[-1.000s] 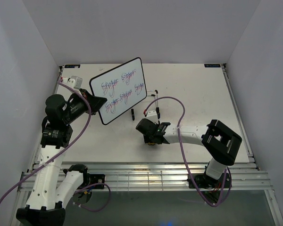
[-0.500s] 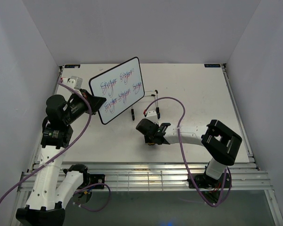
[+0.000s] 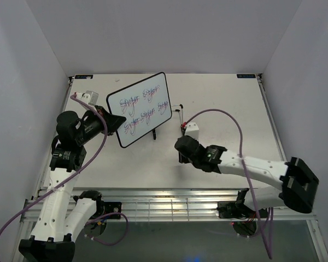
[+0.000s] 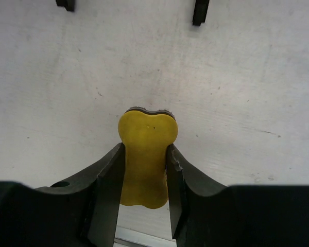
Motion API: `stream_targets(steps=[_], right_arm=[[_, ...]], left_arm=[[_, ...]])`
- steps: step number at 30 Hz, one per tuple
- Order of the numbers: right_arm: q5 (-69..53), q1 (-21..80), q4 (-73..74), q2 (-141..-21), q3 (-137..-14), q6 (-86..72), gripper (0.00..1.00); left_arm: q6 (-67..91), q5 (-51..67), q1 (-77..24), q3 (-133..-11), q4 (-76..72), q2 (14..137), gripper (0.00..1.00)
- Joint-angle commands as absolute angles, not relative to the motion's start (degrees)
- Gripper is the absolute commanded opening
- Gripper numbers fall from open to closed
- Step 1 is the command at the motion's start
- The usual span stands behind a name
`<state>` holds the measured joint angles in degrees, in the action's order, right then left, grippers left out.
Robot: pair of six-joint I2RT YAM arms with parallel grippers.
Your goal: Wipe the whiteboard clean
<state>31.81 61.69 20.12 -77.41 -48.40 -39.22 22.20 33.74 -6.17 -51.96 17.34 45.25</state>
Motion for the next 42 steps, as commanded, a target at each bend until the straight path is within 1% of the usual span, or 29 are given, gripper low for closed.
stream_targets(steps=[1,2,5,6,7,8,10,12,15,18,22,30,42], right_arm=[[36.91,61.70,23.38,-64.57,-45.97,-36.14,0.36],[36.65,61.70,23.03,-61.99,-44.92,-34.56,0.36],[33.67,61.70,20.22,-53.37,-44.30,-27.02,0.38],[32.36,61.70,19.34,-51.61,-44.21,-25.16,0.38],[28.69,61.70,16.03,-48.98,-44.03,-23.14,0.38],[26.65,61.70,14.34,-48.26,-43.86,-19.37,0.37],[21.91,61.70,10.31,-48.25,-44.47,-16.62,0.36],[20.13,61.70,8.97,-50.35,-45.87,-14.69,0.36],[14.78,61.70,6.25,-56.67,-49.74,-12.66,0.35],[11.35,61.70,2.03,-63.78,-52.20,-12.74,0.34],[6.51,61.70,-1.84,-70.11,-55.63,-12.13,0.34],[4.13,61.70,-1.49,-80.06,-63.01,-11.60,0.34],[3.25,61.61,-0.97,-89.11,-64.86,-12.13,0.34]], left_arm=[[26.88,41.90,-6.50,-51.07,9.76,45.43,0.00],[28.20,47.23,-6.42,-48.89,8.71,46.57,0.00],[35.92,54.12,-6.50,-44.05,0.73,47.63,0.00],[38.12,57.79,-6.59,-39.86,-6.08,47.64,0.00],[41.62,58.79,-6.59,-37.90,-7.98,47.64,0.00],[42.27,58.54,-6.85,-36.75,-8.26,47.72,0.00],[42.80,57.48,-8.34,-33.85,-8.44,48.51,0.00],[43.77,56.52,-9.49,-32.18,-8.52,49.39,0.00],[44.47,56.77,-11.60,-29.89,-8.53,52.81,0.00],[44.74,56.60,-11.78,-27.95,-8.35,54.93,0.00],[44.73,56.16,-11.87,-26.19,-7.65,57.91,0.00],[45.35,56.42,-11.95,-23.47,-7.39,60.29,0.00],[45.18,56.95,-11.87,-22.85,-7.38,60.38,0.00]])
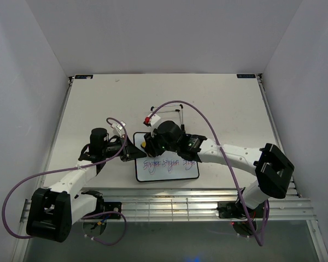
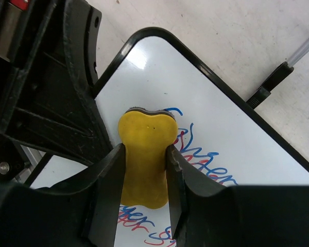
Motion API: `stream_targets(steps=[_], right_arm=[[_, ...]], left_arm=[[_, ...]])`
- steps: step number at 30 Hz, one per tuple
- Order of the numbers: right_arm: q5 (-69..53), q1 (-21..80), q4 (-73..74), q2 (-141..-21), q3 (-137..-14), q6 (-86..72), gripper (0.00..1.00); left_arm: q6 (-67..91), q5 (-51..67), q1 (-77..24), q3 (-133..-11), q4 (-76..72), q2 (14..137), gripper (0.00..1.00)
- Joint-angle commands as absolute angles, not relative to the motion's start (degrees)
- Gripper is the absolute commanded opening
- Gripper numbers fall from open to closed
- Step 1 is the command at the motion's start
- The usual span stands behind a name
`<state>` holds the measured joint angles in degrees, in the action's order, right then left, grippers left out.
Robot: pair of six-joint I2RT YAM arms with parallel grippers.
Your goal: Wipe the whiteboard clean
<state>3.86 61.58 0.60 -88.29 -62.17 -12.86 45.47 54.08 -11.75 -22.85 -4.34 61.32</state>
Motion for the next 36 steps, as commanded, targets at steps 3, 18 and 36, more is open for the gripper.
stream_targets(steps=[3,18,36], right_arm=[[3.43,61.26,-1.05,-90.17,-64.16,-12.48,0.34],[8.26,55.99,-1.14,-89.74,-58.36,-12.13,0.34],[3.68,65.56,-0.97,-97.21,-69.00,-13.18,0.31]], left_arm=[[44.91,57.39,-11.95,-22.94,-7.38,60.38,0.00],[44.47,59.50,-11.87,-23.47,-7.21,61.26,0.00],[43.95,59.77,-11.95,-23.99,-7.12,62.14,0.00]])
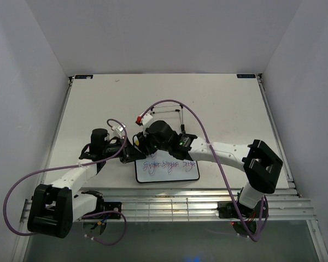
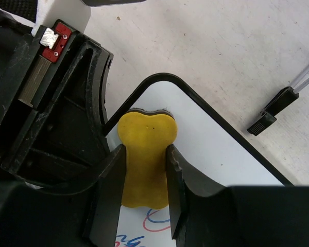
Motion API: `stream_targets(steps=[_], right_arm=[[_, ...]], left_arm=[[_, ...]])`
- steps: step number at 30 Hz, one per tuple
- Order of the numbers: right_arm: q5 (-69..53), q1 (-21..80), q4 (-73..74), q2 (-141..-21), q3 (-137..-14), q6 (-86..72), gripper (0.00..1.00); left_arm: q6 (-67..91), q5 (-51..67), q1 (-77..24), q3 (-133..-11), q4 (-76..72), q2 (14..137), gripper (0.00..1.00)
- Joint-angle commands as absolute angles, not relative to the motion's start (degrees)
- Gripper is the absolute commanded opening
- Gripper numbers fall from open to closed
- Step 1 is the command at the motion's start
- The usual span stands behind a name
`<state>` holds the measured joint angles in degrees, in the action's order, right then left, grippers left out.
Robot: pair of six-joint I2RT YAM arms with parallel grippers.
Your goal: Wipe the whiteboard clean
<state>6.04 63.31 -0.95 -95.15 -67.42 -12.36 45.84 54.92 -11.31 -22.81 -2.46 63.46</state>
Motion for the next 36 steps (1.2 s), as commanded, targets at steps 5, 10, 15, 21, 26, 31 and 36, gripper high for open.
stream_targets(steps=[5,10,15,21,26,31,36], right_arm=[[7.82,65.74,-2.46,-95.63,-63.38,-15.11,0.31],[9.23,63.99,-2.55,-93.61,-55.66,-16.87,0.31],[10.72,58.98,-3.25,-90.27,-48.35,-18.19,0.31],[15.21,55.55,-0.09,-89.82,-47.72,-17.14,0.32],[7.68,55.46,2.11,-92.55,-53.60,-17.14,0.31],[0.62,59.58,0.70,-92.72,-57.30,-18.81,0.31],[-4.92,64.32,-1.49,-92.02,-57.22,-21.97,0.32]], left_arm=[[43.42,59.77,-12.04,-24.43,-6.33,61.70,0.00],[42.98,58.97,-12.04,-24.79,-5.63,61.35,0.00],[42.98,59.24,-11.95,-24.79,-5.63,61.00,0.00],[43.07,58.80,-11.95,-24.61,-5.62,61.17,0.00],[43.07,58.45,-12.04,-24.52,-5.63,61.35,0.00],[42.54,58.27,-12.04,-24.78,-4.93,61.26,0.00],[42.36,58.01,-12.04,-24.87,-4.83,61.00,0.00]])
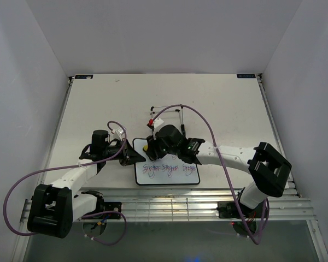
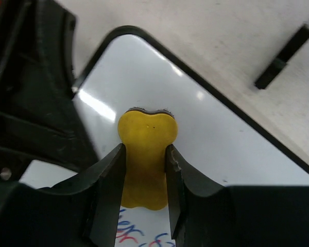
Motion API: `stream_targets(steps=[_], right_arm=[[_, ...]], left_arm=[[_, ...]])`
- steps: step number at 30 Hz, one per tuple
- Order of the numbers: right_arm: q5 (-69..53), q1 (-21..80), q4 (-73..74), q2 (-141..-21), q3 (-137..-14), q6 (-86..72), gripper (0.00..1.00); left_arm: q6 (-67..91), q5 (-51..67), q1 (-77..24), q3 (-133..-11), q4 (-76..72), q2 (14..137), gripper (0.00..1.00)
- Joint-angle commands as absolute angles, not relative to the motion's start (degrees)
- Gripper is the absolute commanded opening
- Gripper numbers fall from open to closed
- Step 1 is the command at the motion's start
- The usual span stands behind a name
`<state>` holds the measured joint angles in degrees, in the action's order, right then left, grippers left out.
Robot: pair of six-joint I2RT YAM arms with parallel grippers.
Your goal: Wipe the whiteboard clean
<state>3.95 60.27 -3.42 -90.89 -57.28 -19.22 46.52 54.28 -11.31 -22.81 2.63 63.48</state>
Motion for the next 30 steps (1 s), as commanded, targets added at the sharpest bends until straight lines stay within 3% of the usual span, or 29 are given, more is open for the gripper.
stream_targets(steps=[1,10,20,25,30], right_arm=[[-5.18,64.94,-1.67,-91.76,-56.96,-22.41,0.32],[4.81,64.08,-0.09,-88.16,-48.53,-26.36,0.32],[10.46,52.56,1.85,-84.38,-37.36,-28.83,0.31],[6.86,54.31,2.20,-84.64,-41.30,-28.48,0.31],[6.42,63.27,2.37,-86.57,-48.77,-30.31,0.31]], left_arm=[[42.28,57.92,-11.95,-24.96,-4.83,60.82,0.00],[42.10,56.86,-11.95,-25.22,-4.04,59.68,0.00],[41.40,56.78,-12.04,-25.31,-2.55,58.45,0.00],[41.31,57.48,-11.95,-25.31,-3.43,58.62,0.00],[41.22,57.57,-12.04,-25.66,-3.43,58.45,0.00]])
